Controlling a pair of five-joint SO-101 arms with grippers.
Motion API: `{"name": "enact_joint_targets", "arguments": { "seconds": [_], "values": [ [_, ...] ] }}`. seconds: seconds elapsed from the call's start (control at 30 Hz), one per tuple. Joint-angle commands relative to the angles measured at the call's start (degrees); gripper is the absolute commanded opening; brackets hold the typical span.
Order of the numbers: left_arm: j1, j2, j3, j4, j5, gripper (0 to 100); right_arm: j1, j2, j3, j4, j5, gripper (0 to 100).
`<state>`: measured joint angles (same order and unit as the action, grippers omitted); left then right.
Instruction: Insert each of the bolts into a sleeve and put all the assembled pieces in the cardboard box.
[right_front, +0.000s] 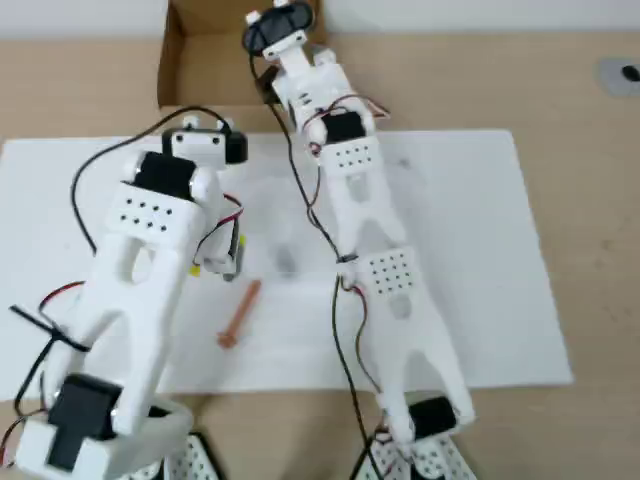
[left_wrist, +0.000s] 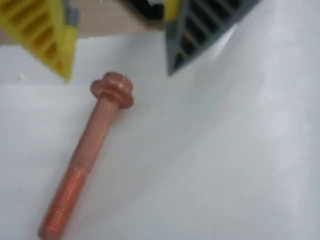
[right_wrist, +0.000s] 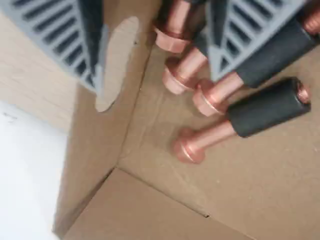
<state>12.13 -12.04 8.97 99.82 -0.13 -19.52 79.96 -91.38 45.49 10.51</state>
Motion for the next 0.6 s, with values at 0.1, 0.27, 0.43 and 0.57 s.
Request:
{"name": "enact_joint_targets", "arguments": {
  "seconds": [0.1,0.27,0.43,0.57],
  "values": [
    [0.88,-0.22,1.85,0.7,0.09,14,0.92,-13.58,-4.18,11.43,0.18,17.2],
    [2.11,-0.22,8.44,0.7,-5.1,14,1.01,-21.23,-4.18,22.07,0.18,17.2],
    [4.84,-0.66,12.84,0.62,-8.18,14,1.01,-28.35,-4.18,33.14,0.18,17.2],
    [8.0,-2.15,12.31,0.35,-8.26,13,0.84,-33.19,-4.18,42.81,0.18,17.1]
  ]
}}
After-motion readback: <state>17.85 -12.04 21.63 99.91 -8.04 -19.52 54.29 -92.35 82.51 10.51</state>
